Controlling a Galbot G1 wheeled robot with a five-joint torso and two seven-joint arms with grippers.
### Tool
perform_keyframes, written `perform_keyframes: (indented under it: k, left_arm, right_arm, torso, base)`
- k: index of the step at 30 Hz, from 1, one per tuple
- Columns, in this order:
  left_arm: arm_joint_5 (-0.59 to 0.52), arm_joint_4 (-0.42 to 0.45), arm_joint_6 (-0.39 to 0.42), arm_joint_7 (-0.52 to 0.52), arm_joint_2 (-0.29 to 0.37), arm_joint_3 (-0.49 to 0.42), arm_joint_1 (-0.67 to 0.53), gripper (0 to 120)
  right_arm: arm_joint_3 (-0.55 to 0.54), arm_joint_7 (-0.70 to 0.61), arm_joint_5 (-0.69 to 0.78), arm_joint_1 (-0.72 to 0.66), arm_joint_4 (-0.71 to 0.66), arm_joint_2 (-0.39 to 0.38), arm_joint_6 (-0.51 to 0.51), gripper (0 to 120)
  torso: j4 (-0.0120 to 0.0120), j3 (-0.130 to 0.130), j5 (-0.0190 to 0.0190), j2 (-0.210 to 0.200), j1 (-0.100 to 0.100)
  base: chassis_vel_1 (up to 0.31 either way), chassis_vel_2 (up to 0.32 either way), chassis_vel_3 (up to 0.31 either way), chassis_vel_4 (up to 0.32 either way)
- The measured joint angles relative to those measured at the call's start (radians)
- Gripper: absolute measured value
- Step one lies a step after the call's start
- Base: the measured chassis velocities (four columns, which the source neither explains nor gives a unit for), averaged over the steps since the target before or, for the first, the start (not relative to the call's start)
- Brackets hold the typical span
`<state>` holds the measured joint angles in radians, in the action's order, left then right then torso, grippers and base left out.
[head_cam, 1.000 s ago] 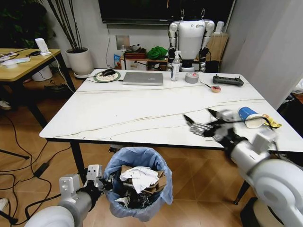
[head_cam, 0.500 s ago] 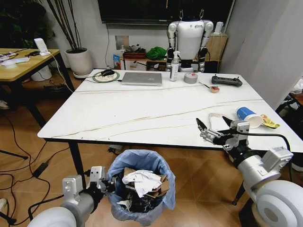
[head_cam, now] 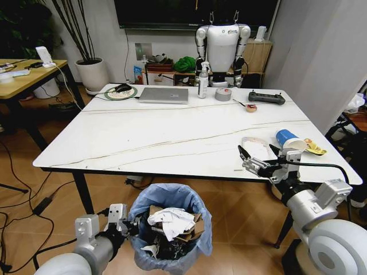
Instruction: Pick up the trash bin and place the trash from the table into it.
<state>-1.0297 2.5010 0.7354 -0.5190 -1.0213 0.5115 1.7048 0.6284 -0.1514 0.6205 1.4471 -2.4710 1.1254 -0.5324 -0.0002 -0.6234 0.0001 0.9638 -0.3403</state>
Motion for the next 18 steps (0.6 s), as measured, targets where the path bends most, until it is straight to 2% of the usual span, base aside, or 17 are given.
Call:
perform_keyframes:
  k: [8,18]
  left_arm:
    - [-0.002,0.0,0.0,0.002,0.004,0.015,0.016,2]
    - [-0.003,-0.001,0.0,0.002,0.013,0.019,0.022,2]
  right_arm:
    - [-0.032,-0.01,-0.034,-0.048,0.084,-0.048,0.006,100]
    - [-0.136,-0.05,-0.056,-0.135,0.193,-0.127,-0.027,100]
  torso:
    - [0.0,0.0,0.0001,0.0,0.0]
    - [0.0001,0.0,-0.0004,0.0,0.0]
  base:
    - [-0.08,-0.072,0.08,0.069]
    - [-0.005,-0.001,0.002,0.003]
